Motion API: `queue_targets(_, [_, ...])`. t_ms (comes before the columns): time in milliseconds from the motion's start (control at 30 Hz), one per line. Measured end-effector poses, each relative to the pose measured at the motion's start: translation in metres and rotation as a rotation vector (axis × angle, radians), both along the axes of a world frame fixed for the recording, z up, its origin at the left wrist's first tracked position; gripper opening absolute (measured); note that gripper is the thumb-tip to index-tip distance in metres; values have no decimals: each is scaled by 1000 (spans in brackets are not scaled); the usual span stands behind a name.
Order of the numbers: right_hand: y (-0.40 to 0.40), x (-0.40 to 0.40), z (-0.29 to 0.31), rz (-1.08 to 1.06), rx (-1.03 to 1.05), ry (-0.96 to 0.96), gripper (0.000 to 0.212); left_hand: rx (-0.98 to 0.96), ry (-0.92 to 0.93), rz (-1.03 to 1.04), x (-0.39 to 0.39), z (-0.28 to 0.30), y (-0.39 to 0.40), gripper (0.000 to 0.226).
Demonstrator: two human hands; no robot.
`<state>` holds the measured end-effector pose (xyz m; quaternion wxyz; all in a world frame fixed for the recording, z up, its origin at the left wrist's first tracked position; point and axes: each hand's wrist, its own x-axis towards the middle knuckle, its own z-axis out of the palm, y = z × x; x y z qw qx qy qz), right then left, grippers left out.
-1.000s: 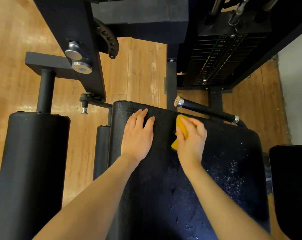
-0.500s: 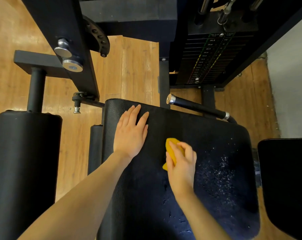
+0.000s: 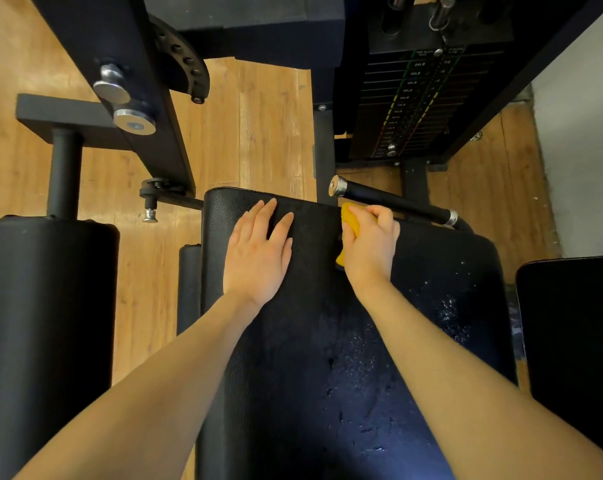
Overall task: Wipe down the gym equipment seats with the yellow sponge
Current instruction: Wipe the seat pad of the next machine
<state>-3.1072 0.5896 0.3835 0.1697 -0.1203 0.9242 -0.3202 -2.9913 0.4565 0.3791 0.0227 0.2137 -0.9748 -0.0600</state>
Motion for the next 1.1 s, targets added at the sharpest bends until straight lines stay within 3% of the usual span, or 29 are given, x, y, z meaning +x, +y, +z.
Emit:
queue_targets(400, [62, 88, -8, 3, -44, 16, 40, 8, 1, 1, 0, 1, 1, 39])
queue_targets(633, [40, 44, -3, -104, -107, -19, 35, -8, 19, 4, 0, 1, 1, 39])
queue_targets(833, [15, -18, -5, -24, -2, -23, 35, -20, 2, -2, -1, 1, 2, 39])
queue_targets(1100, [51, 41, -12, -24, 18, 40, 37, -11, 3, 1, 0, 2, 2, 39])
